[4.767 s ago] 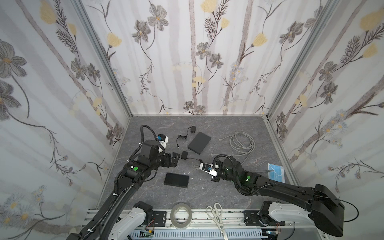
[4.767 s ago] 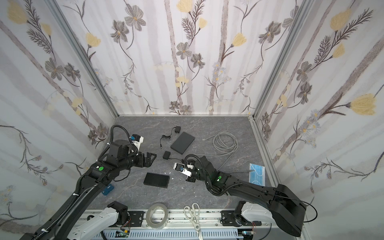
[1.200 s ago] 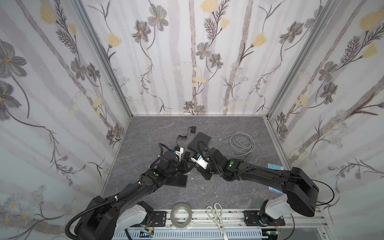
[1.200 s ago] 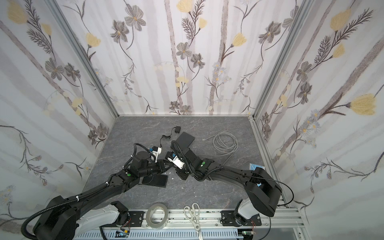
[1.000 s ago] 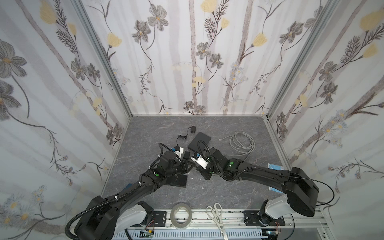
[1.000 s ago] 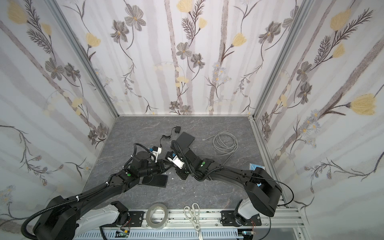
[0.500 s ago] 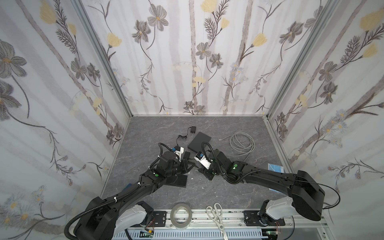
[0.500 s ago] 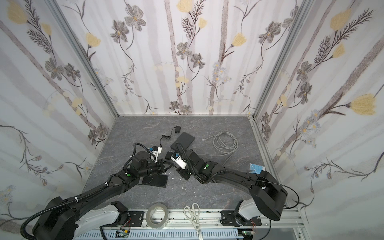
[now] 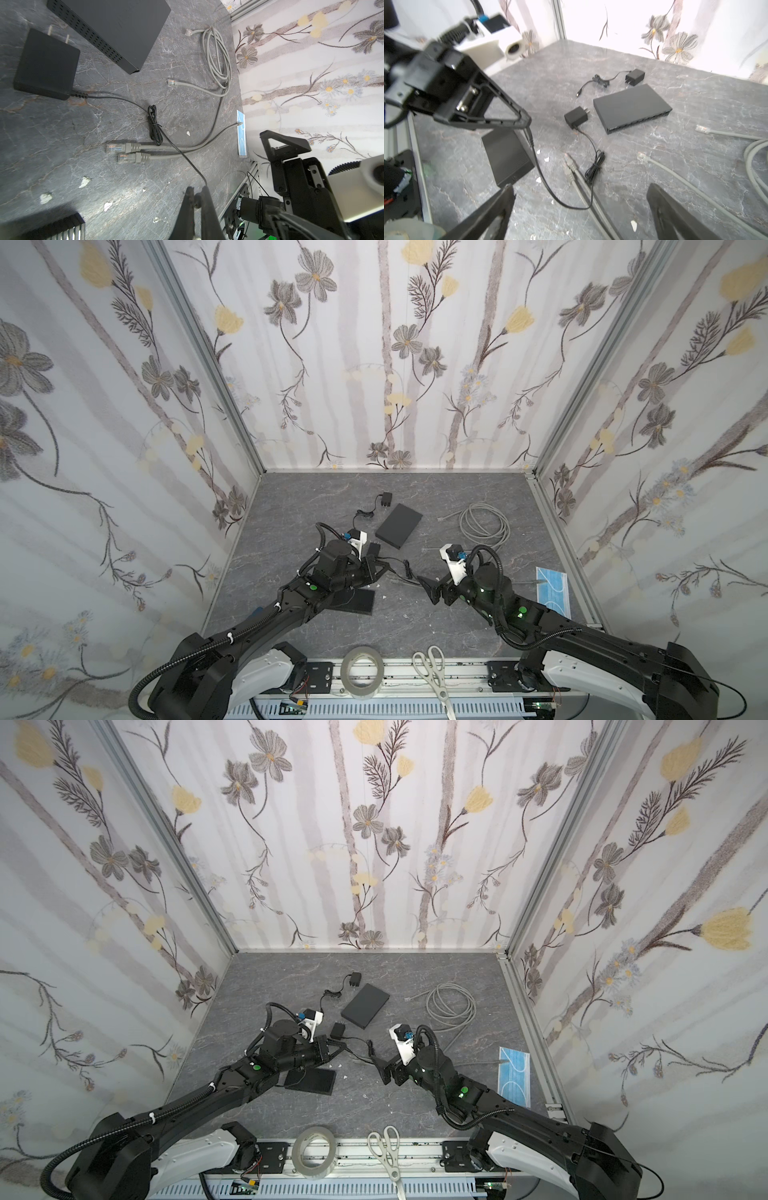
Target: Insert the plug into the switch port
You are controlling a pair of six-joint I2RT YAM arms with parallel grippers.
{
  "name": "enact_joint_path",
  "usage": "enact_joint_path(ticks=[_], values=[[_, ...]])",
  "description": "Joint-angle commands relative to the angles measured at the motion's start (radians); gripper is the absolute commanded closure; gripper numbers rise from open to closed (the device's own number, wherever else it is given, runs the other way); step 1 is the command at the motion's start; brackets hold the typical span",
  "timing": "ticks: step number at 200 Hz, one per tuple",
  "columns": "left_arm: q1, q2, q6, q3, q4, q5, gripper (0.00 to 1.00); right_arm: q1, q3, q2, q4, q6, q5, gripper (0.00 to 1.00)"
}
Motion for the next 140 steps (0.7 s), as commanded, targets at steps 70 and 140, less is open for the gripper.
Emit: enact_joint_path(ticks=[70, 140], values=[[0.003, 0.009, 0.013, 0.030, -0.007, 0.008, 1.00, 0.010, 0.090, 0.168, -0.012, -0.044, -0.078, 0.14], [0.005, 0.013, 0.022, 0.036, -0.011, 0.013, 1.00, 0.008, 0.208, 0.356, -0.020, -0.157, -0.152, 0.29]])
